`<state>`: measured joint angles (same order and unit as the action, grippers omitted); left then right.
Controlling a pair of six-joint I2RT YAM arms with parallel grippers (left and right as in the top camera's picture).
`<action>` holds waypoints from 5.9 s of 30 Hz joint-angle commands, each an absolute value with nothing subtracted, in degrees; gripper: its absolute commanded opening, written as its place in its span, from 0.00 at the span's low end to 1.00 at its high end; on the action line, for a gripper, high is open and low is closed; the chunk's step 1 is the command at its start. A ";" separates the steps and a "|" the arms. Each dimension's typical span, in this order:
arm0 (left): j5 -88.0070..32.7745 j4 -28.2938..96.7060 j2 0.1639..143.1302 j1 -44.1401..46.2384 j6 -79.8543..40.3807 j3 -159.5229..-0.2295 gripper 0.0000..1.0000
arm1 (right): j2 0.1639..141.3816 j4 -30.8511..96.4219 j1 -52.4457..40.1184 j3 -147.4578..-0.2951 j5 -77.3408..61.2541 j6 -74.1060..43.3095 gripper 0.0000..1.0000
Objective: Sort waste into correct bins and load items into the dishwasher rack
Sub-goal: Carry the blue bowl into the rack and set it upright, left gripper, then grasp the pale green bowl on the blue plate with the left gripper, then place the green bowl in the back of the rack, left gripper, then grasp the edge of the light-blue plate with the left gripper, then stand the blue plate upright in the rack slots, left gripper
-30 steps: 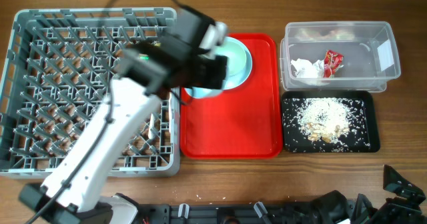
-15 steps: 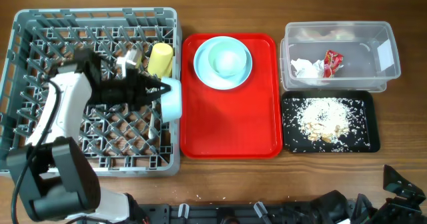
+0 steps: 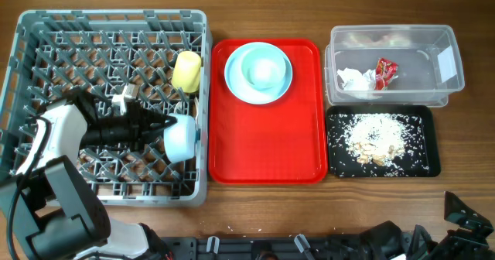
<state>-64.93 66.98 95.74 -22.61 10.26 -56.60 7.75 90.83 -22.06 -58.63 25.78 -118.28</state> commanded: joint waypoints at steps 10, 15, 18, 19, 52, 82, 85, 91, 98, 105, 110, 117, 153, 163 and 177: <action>-38.92 72.25 80.90 -21.56 -5.72 -71.33 0.59 | 7.29 90.74 -21.89 -58.76 26.39 -118.67 1.00; -25.58 73.54 69.38 -3.88 -12.99 -70.72 0.08 | 7.29 90.74 -21.89 -58.76 26.39 -118.67 1.00; -8.34 71.55 70.83 10.85 -25.85 -65.78 0.05 | 7.29 90.74 -21.89 -58.76 26.39 -118.67 1.00; -6.92 68.10 72.05 14.87 -26.22 -62.46 0.04 | 7.29 90.74 -21.89 -58.76 26.37 -118.69 1.00; 11.70 13.28 119.50 40.62 -16.84 -81.12 0.40 | 7.29 90.74 -21.89 -58.76 26.37 -118.67 1.00; -90.35 28.91 114.48 -21.17 -32.03 -88.07 0.04 | 7.29 90.74 -21.89 -58.76 26.37 -118.67 1.00; -90.35 24.27 119.09 -21.17 -32.64 -88.07 0.04 | 7.29 90.74 -21.89 -58.76 26.39 -118.67 1.00; -84.66 8.99 119.85 -19.77 -50.15 -88.07 0.04 | 7.29 90.74 -21.89 -58.76 26.39 -118.67 1.00; -75.55 -0.84 121.75 -15.11 -59.42 -88.07 0.04 | 7.29 90.74 -21.89 -58.76 26.39 -118.67 1.00; -74.61 1.96 123.57 -21.82 -51.24 -88.07 0.24 | 7.29 90.74 -21.89 -58.76 26.39 -118.69 1.00; -73.43 0.40 123.44 -27.03 -51.22 -88.09 0.53 | 7.29 90.74 -21.89 -58.76 26.37 -118.69 1.00; -71.68 2.42 107.42 -20.71 -48.25 -88.09 0.51 | 7.29 90.74 -21.89 -58.76 26.39 -118.67 1.00; -2.74 46.37 85.38 40.36 -21.52 -92.82 0.04 | 7.29 90.74 -21.89 -58.76 26.37 -118.69 1.00; -51.51 86.19 84.86 -16.08 10.52 -92.90 0.04 | 7.29 90.74 -21.89 -58.76 26.39 -118.67 1.00; -56.31 69.36 106.94 -21.65 7.01 -92.90 0.33 | 7.29 90.74 -21.89 -58.76 26.37 -118.69 1.00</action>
<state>-55.44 69.80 107.15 -21.10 8.54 -92.84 7.64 90.83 -21.96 -58.63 25.78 -118.28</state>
